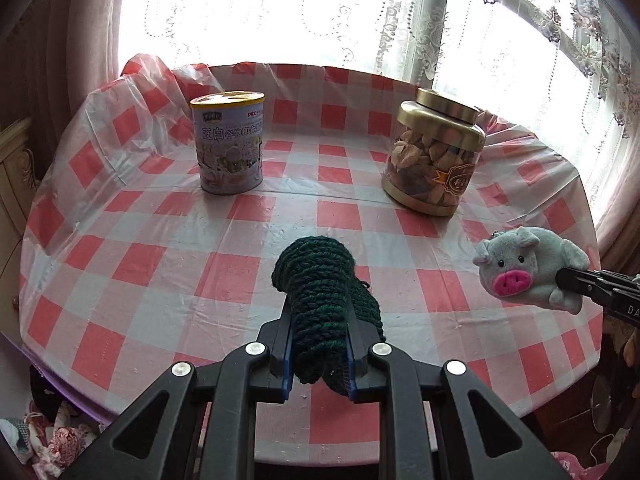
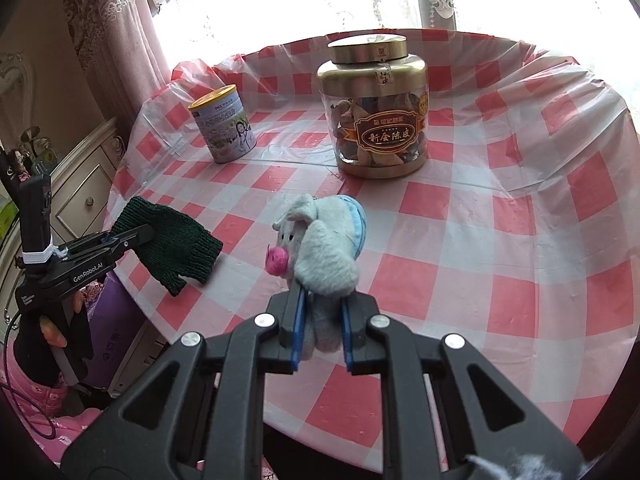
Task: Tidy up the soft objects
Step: 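Carry the green glove and grey pig plush over to the white box, then open both tools over the white box to drop glove and pig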
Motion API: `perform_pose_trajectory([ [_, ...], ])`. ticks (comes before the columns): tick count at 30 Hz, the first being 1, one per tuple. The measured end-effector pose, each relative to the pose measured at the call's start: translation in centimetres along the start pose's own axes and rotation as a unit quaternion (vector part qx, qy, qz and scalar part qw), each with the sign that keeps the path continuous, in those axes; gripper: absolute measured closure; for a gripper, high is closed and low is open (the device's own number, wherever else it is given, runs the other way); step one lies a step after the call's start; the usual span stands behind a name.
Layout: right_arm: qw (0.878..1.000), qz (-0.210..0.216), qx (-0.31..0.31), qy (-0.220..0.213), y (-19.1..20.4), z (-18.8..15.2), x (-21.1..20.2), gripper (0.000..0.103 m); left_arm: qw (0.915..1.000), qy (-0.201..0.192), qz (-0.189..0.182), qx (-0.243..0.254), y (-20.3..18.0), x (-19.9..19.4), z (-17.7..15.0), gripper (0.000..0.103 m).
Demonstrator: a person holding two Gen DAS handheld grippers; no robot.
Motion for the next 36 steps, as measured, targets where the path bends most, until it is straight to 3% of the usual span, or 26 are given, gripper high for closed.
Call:
perform_pose_trajectory([
  [10, 0.999, 0.033, -0.035, 0.004, 3.5, 0.8, -0.2, 0.084, 0.9992, -0.035, 0.021, 0.0, 2.0, -4.5, -0.5, 0.083],
  [15, 0.99, 0.089, -0.112, 0.021, 9.9, 2.2, 1.2, 0.084, 0.997, -0.06, 0.046, -0.016, 4.5, -7.8, -0.8, 0.083],
  [21, 0.958, 0.179, -0.221, 0.047, 20.2, 2.9, 3.5, 0.084, 0.9891, -0.074, 0.111, -0.061, 9.6, -12.3, -3.2, 0.083],
  [29, 0.896, 0.259, -0.35, 0.083, 34.2, 0.8, 6.5, 0.084, 0.9639, -0.07, 0.211, -0.146, 19.1, -17.8, -7.2, 0.081],
  [31, 0.886, 0.262, -0.373, 0.084, 37.2, 0.0, 7.3, 0.081, 0.9595, -0.05, 0.226, -0.161, 21.3, -17.7, -7.9, 0.073],
  [32, 0.883, 0.258, -0.383, 0.081, 38.4, -0.4, 7.6, 0.074, 0.957, -0.041, 0.229, -0.174, 22.4, -17.6, -8.3, 0.059],
  [33, 0.881, 0.254, -0.391, 0.083, 39.6, -0.9, 8.1, 0.058, 0.9537, -0.033, 0.229, -0.191, 23.5, -17.6, -8.7, 0.037],
  [35, 0.879, 0.246, -0.398, 0.087, 41.1, -1.4, 8.9, 0.035, 0.9448, -0.024, 0.238, -0.223, 25.2, -17.8, -9.5, 0.01],
  [36, 0.88, 0.247, -0.396, 0.088, 41.5, -1.7, 9.1, 0.03, 0.9395, -0.025, 0.25, -0.233, 25.8, -18.1, -10.0, 0.008],
])
Point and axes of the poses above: each gripper's, at about its wrist camera, not at the fingertips, and x roughly the way its jaws point, y to its left, z to its top, the point moved 1 cm from there along x, roughly the way its jaws point, and after that the axes turned 1 degree about -x, right-handed, at the moved point
